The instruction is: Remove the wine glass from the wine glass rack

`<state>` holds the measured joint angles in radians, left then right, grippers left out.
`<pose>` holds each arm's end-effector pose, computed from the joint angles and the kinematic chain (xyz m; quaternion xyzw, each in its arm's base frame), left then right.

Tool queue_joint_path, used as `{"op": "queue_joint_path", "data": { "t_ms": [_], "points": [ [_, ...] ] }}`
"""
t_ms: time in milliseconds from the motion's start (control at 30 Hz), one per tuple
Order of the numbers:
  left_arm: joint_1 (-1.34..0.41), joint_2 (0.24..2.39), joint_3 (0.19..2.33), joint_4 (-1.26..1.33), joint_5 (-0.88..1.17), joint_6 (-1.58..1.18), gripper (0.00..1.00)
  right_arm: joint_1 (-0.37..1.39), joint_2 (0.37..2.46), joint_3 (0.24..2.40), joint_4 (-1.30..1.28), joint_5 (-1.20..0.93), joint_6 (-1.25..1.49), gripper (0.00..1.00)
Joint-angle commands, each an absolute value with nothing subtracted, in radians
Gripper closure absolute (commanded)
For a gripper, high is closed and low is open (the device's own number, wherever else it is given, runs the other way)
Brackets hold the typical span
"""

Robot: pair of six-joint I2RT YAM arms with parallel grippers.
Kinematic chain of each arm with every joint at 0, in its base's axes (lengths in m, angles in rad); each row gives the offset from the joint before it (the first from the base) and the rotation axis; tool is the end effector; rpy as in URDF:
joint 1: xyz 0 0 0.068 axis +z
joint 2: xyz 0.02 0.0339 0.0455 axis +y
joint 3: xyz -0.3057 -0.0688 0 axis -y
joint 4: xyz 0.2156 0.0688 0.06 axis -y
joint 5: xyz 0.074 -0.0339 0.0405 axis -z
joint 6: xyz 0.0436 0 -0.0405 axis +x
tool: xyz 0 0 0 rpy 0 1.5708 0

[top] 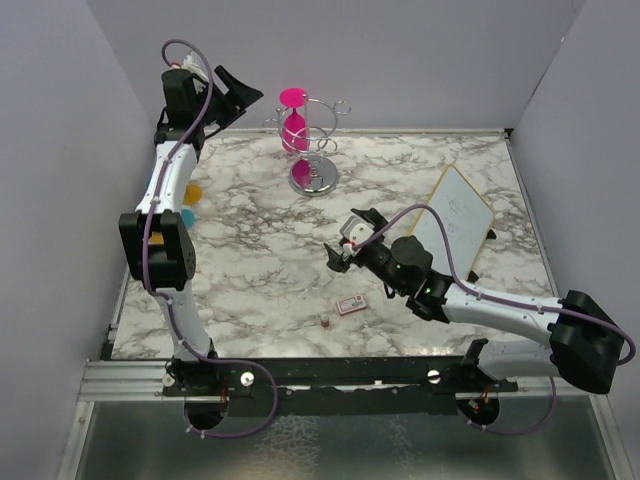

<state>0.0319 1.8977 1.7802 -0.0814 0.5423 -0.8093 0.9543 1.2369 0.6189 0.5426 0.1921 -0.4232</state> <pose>0.4489 -0.0082 0.4153 -0.1495 0.7498 -0.4231 0.4862 0.1495 0.1965 0.3175 -0.4135 0.6049 0.1098 0.6715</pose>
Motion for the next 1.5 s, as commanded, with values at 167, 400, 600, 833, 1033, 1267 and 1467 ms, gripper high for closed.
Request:
{"op": "queue_joint_path", "data": {
  "t_ms": [167, 400, 600, 833, 1033, 1267, 1467],
  "points": [
    [-0.01, 2.187, 2.153, -0.062, 0.554, -0.965, 0.26, 0.939, 1.245, 0.636, 0.569, 0.183, -0.432, 0.0],
    [-0.039, 2.243, 2.185, -0.069, 0.508, -1.011, 0.3, 0.937, 1.24, 0.635, 0.568, 0.184, -0.434, 0.0],
    [-0.052, 2.291, 2.231, -0.066, 0.507, -1.055, 0.34, 0.936, 1.228, 0.629, 0.572, 0.184, -0.438, 0.0],
    [-0.073, 2.334, 2.263, -0.051, 0.52, -1.106, 0.42, 0.937, 1.226, 0.627, 0.576, 0.185, -0.443, 0.0],
    [-0.08, 2.339, 2.263, -0.039, 0.522, -1.116, 0.52, 0.937, 1.226, 0.627, 0.576, 0.181, -0.441, 0.0],
    [-0.081, 2.333, 2.261, -0.049, 0.519, -1.119, 0.64, 0.937, 1.243, 0.634, 0.572, 0.176, -0.442, 0.01],
    [-0.081, 2.335, 2.26, -0.06, 0.518, -1.13, 0.71, 0.937, 1.236, 0.631, 0.571, 0.173, -0.444, 0.01]
  ]
}}
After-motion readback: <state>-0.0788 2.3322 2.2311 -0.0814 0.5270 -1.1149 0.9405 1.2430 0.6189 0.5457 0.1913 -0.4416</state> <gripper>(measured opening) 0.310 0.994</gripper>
